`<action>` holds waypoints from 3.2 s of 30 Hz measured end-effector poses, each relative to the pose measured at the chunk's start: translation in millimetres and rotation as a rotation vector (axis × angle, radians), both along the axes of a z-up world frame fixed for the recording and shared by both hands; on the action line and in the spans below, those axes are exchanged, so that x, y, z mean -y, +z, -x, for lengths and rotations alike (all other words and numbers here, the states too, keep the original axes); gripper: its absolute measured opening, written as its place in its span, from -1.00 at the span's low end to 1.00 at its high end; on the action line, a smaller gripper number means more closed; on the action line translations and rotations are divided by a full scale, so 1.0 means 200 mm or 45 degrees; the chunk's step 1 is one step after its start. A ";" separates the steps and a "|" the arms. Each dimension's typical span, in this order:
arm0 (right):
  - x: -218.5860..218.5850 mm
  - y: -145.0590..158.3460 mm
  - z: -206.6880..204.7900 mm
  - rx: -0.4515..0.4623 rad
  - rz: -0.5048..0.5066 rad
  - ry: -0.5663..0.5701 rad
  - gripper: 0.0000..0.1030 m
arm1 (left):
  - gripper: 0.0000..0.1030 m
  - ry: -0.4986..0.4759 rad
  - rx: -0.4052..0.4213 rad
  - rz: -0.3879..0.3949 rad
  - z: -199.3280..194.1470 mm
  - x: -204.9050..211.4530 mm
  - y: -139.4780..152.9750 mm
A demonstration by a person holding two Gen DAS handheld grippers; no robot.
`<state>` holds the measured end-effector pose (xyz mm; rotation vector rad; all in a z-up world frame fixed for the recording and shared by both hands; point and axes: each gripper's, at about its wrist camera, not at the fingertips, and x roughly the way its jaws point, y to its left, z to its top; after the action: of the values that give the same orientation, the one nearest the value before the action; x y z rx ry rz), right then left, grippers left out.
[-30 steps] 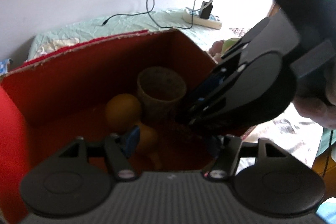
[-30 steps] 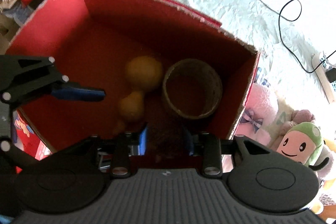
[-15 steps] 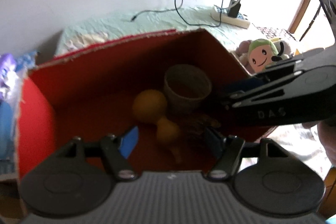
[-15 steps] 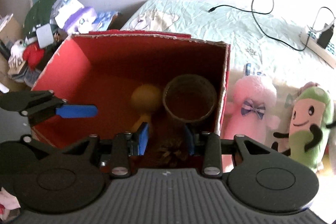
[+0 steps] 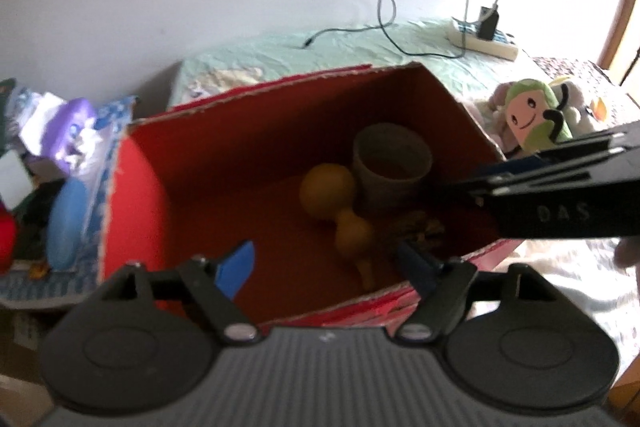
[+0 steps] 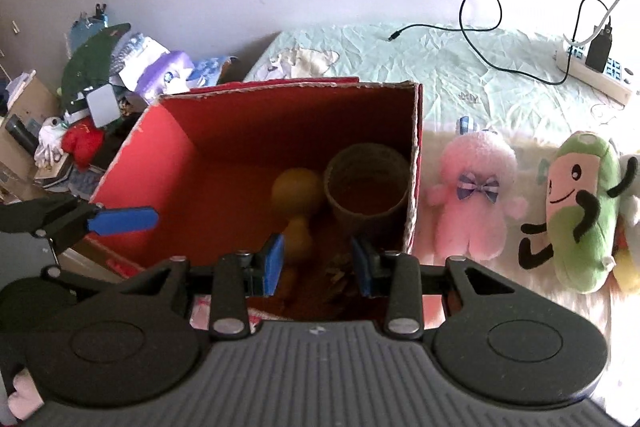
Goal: Organize objects
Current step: 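Withdraw the right gripper and move it toward the patterned scarf, then grasp the white-and-red patterned scarf with the right gripper and lift it, then carry the scarf over the red box and lower it inside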
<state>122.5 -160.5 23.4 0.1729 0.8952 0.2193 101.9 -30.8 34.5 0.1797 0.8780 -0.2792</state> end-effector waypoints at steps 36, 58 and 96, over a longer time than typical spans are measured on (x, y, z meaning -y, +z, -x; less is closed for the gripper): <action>0.11 -0.34 0.31 -0.257 -0.343 0.012 -0.23 | 0.56 0.143 -0.151 0.091 0.48 -0.04 -0.20; -0.06 -0.55 0.30 -0.404 -0.479 0.043 -0.11 | 0.27 -0.132 -0.376 0.183 0.44 0.07 -0.48; -0.10 0.39 -0.08 0.197 -0.259 0.037 -0.26 | 0.08 -0.433 0.162 0.358 0.01 -0.16 0.34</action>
<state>138.6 -139.9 100.9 0.3271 0.7209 0.3462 99.0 1.8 103.2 0.0826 0.6711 -0.6966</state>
